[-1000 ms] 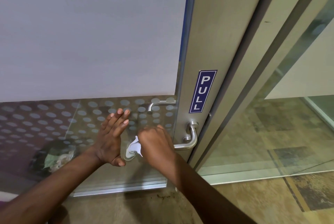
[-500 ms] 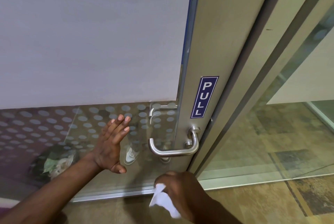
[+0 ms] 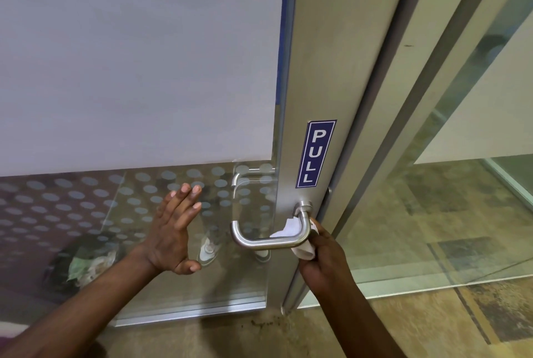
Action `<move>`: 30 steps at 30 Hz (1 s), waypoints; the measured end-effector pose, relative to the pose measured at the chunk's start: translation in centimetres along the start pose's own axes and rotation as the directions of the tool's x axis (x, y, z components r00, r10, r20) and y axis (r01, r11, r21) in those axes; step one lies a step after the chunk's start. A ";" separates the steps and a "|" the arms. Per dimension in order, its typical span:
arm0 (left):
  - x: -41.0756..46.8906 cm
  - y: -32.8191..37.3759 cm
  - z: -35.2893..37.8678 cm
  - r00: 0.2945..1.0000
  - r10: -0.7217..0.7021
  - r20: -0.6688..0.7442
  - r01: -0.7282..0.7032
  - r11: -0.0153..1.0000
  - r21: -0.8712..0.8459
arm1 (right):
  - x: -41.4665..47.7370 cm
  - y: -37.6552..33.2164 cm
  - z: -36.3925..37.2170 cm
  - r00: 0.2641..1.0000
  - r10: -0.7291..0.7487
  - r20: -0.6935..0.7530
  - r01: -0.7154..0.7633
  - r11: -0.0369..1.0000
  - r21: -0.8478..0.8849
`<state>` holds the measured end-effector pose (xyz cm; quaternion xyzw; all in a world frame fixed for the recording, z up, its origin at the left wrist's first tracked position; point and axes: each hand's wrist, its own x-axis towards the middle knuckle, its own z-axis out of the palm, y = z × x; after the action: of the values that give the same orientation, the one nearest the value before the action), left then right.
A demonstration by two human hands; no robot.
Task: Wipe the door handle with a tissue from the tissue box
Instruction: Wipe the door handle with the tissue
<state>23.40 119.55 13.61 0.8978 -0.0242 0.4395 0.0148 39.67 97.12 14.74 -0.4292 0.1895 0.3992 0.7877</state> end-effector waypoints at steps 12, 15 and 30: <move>-0.7 -0.5 0.3 1.000 0.011 0.014 -0.011 0.999 0.034 | -2.6 4.0 -0.3 0.956 -0.057 0.287 -0.022 0.964 0.264; -1.0 -0.6 0.5 1.000 0.001 0.018 -0.002 0.999 0.037 | -2.9 5.3 0.6 0.932 -0.027 0.361 -0.050 0.978 0.203; -0.5 -0.3 0.0 0.999 -0.006 0.050 0.004 0.999 0.039 | -3.2 8.0 4.1 0.924 0.113 0.365 -0.203 0.954 0.218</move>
<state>23.16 119.83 13.22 0.9087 -0.0137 0.4173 -0.0019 31.22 101.56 14.87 -0.2313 0.1306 0.5043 0.8217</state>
